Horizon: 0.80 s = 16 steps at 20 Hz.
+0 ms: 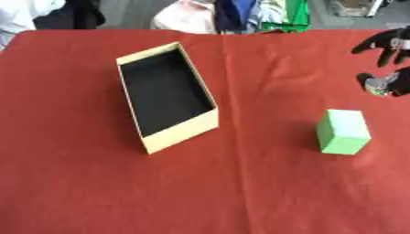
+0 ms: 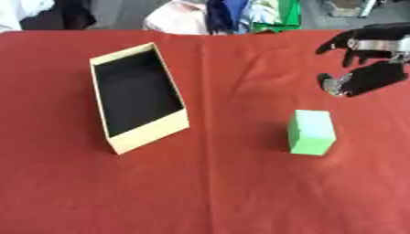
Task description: Pick up objects on the table and place them in the box.
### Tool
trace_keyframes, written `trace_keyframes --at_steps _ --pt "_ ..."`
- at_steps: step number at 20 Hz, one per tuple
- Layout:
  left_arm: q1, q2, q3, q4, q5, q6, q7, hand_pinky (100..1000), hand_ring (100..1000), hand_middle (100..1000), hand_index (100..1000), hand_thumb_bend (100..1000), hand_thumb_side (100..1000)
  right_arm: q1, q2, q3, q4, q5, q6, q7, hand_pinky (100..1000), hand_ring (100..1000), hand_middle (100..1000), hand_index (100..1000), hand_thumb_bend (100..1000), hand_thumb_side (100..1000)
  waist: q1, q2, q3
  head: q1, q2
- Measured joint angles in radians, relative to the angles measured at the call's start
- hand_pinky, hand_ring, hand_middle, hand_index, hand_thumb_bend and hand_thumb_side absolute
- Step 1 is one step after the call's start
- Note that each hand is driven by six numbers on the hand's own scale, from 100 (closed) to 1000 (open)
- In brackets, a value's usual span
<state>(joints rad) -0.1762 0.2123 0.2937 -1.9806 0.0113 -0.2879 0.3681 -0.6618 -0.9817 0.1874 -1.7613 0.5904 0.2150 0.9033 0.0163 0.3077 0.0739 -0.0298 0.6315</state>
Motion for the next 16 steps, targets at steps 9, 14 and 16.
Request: trace_keyframes --at_steps 9,14,16 --pt "-0.001 0.0 0.0 0.0 0.0 0.0 0.0 563 618 593 715 100 369 0.044 -0.001 -0.005 -0.021 0.044 0.004 -0.001 802 840 878 1000 232 638 0.0 0.0 0.001 0.0 -0.001" --pt "-0.001 0.0 0.0 0.0 0.0 0.0 0.0 563 618 593 715 100 368 0.065 -0.001 -0.014 -0.031 0.092 0.004 -0.001 818 850 899 1000 253 742 0.0 0.0 0.002 0.001 -0.001" --pt "-0.001 0.0 0.0 0.0 0.0 0.0 0.0 563 618 593 715 100 367 0.073 -0.001 -0.015 -0.031 0.109 0.003 -0.001 820 852 914 1000 250 766 0.0 0.0 0.001 0.001 -0.001"
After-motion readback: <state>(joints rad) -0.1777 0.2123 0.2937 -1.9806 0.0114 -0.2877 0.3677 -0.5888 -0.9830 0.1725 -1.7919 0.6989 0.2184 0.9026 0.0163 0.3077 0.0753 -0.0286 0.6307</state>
